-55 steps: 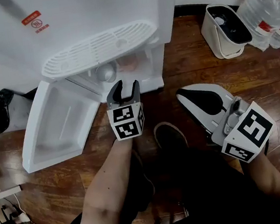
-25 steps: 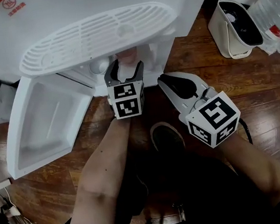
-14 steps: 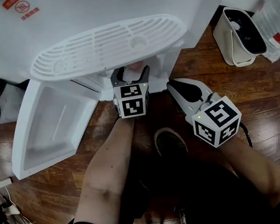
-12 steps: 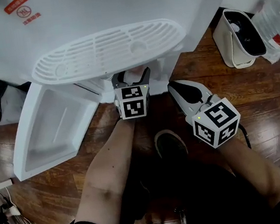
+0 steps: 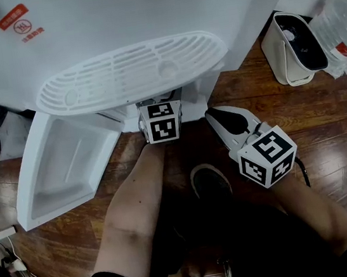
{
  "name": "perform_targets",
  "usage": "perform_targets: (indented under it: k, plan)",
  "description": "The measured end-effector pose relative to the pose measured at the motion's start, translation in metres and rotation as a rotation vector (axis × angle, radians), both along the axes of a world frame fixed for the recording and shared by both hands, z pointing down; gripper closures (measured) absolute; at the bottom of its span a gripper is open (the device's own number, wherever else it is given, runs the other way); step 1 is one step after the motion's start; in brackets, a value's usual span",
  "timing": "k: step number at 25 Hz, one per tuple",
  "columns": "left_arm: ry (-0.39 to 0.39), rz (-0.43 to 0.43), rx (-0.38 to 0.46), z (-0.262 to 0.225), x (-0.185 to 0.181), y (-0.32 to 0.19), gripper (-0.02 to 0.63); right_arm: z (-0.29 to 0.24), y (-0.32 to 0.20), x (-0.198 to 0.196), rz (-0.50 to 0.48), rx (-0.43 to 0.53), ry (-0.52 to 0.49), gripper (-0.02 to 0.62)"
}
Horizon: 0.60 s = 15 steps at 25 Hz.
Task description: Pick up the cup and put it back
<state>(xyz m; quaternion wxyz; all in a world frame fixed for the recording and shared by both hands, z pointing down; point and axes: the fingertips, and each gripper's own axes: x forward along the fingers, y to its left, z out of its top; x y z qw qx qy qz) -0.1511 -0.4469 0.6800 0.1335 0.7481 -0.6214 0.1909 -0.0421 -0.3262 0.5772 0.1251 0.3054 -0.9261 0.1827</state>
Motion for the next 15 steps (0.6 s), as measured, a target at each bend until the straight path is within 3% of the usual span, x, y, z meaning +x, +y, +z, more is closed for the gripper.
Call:
perform_targets:
  k: [7, 15]
  plan:
    - [0.004, -0.026, -0.001, 0.0026, -0.0039, -0.0039, 0.255, -0.0010, 0.0010, 0.0061, 0.010, -0.003, -0.005, 0.574]
    - [-0.036, 0.017, 0.010, 0.0028, 0.0059, -0.0008, 0.262, -0.0054, 0.0028, 0.0072, 0.008, -0.002, -0.024, 0.574]
